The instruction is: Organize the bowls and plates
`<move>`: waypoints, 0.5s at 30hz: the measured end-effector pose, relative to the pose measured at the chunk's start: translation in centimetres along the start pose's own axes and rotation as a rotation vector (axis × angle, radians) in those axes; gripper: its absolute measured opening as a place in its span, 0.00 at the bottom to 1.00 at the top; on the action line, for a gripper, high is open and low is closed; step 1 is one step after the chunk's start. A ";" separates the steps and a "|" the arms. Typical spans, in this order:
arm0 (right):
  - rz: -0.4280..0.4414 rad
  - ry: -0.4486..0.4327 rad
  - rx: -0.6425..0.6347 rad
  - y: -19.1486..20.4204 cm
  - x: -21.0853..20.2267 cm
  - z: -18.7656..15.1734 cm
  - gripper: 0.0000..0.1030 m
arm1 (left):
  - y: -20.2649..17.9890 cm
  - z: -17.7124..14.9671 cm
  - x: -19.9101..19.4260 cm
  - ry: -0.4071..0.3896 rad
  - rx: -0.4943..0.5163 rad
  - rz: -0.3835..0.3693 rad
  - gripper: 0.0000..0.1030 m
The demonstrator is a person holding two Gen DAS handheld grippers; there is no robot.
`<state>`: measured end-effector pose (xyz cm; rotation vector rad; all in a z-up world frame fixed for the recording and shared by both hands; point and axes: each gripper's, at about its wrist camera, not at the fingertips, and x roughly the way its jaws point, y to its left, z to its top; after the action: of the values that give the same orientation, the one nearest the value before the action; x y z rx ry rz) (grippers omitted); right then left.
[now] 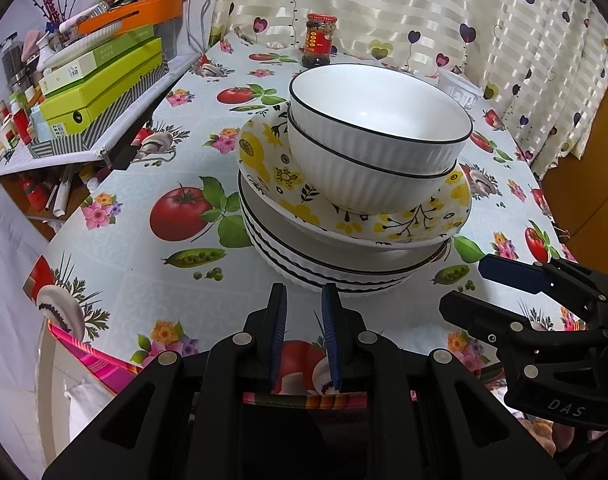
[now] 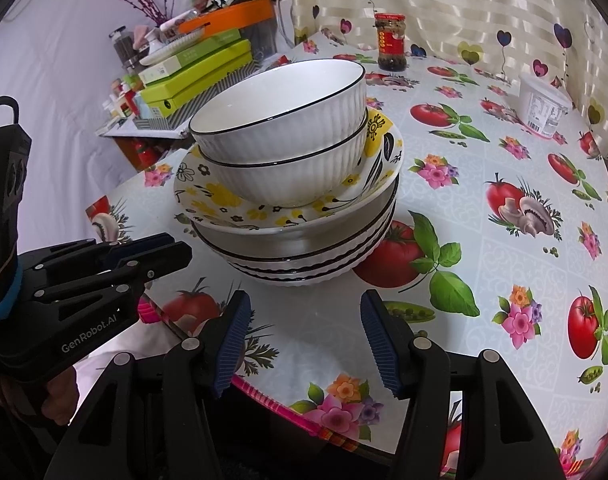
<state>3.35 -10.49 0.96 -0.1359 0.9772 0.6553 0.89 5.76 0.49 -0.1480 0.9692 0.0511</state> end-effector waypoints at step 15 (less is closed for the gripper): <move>0.001 0.009 -0.003 0.0 0.4 0.0 0.57 | -0.1 0.0 0.2 0.005 0.004 -0.004 0.18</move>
<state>3.49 -10.32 0.67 -0.1407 0.9850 0.6578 0.97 5.66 0.30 -0.1462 0.9735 0.0450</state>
